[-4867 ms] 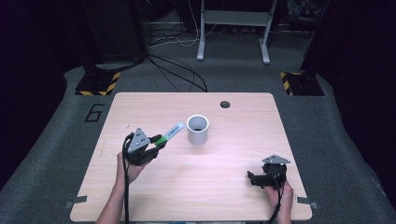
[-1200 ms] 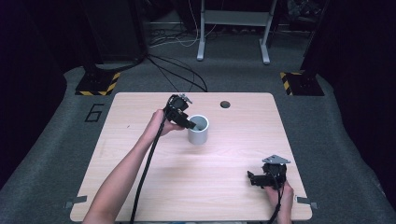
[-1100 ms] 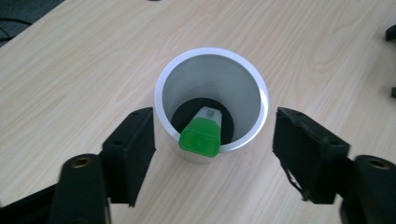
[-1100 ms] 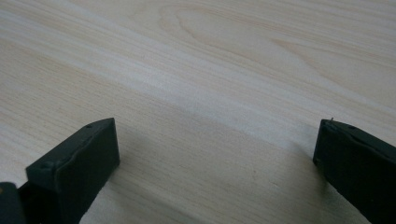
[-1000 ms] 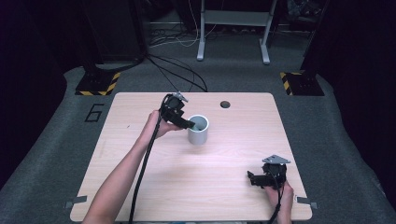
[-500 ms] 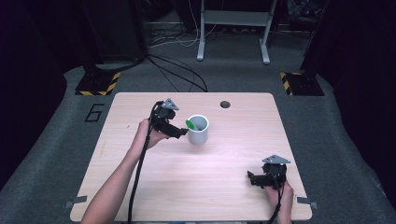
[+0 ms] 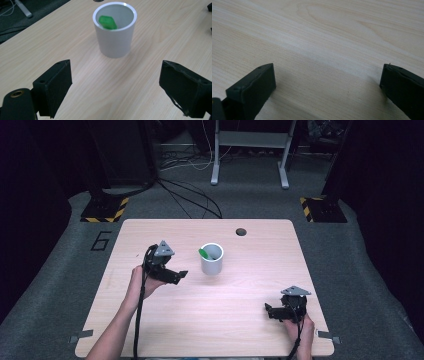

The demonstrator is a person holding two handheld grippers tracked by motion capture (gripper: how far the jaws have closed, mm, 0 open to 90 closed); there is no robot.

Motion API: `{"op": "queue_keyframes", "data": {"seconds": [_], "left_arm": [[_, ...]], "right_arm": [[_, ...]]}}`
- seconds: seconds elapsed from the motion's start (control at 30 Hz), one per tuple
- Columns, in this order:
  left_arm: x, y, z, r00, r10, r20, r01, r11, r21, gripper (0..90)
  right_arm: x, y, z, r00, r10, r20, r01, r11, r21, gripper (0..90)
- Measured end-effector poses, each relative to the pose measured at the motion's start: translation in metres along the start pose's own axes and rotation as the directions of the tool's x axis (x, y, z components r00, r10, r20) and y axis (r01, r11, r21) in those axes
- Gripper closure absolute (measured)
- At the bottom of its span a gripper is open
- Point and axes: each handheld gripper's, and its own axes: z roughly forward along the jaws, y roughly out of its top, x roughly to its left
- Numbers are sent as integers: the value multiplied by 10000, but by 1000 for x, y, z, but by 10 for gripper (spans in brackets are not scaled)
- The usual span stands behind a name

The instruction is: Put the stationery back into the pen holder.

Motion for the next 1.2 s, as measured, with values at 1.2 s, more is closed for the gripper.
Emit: {"op": "queue_keyframes", "data": {"seconds": [1.2], "left_arm": [[-12,-172,9,9459,-2670,-1846,2780,9599,365,2]], "right_arm": [[-1,1,1,9999,-165,-47,165,9999,-30,0]]}}
